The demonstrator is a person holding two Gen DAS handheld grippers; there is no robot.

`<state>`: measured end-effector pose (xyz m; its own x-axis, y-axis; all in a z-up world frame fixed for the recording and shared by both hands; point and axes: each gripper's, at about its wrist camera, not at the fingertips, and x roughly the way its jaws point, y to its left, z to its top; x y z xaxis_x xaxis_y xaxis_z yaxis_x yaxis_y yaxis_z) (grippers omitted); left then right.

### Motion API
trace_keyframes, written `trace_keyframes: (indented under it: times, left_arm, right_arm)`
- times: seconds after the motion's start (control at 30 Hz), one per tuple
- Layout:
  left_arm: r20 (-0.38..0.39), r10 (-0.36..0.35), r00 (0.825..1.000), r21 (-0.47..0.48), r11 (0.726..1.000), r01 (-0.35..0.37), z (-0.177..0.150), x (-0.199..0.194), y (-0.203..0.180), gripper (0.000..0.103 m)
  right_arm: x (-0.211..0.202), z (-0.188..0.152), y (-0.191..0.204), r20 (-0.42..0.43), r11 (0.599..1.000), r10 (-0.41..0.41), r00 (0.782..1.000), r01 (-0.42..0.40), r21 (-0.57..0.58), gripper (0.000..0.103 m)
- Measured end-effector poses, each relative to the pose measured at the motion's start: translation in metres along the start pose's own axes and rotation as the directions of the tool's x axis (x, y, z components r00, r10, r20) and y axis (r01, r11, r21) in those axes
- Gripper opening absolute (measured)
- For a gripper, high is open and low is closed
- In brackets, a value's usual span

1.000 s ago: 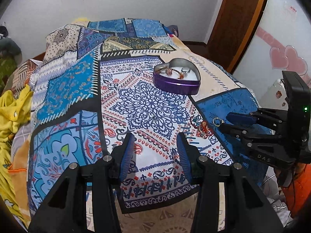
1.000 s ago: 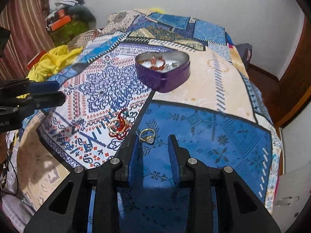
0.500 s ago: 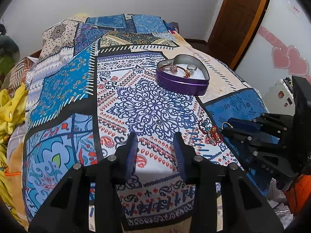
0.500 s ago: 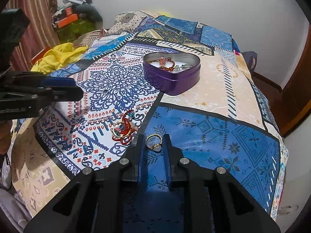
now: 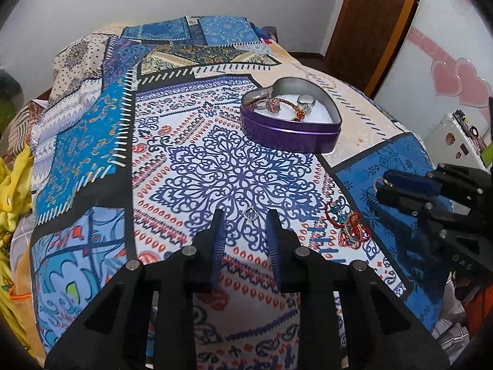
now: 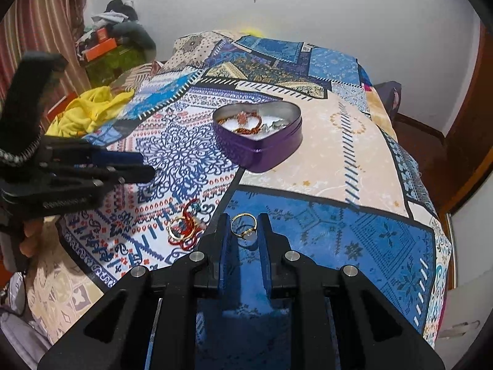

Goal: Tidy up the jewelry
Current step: 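Pinch the small silver ring with the left gripper and lift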

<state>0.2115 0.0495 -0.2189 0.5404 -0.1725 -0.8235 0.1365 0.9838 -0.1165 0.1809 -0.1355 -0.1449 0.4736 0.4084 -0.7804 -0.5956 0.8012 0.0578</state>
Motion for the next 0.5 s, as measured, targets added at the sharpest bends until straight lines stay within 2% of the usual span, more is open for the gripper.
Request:
trace_keyframes:
  times: [0.17, 0.3, 0.5]
  left_arm:
    - [-0.018, 0.001, 1.0, 0.011, 1.0, -0.001, 0.003, 0.009, -0.001, 0.024]
    - [-0.019, 0.024, 1.0, 0.022, 0.999, -0.023, 0.004, 0.013, -0.002, 0.01]
    - [-0.008, 0.022, 1.0, 0.016, 1.0, -0.022, 0.004, 0.01, 0.0, 0.009]
  right_arm:
    - [0.002, 0.003, -0.003, 0.008, 1.0, 0.007, 1.0, -0.007, 0.011, 0.016]
    - [0.003, 0.003, -0.006, 0.011, 1.0, 0.008, 1.0, -0.009, 0.019, 0.016]
    - [0.004, 0.007, -0.01, 0.012, 1.0, 0.002, 1.0, -0.002, 0.02, 0.016]
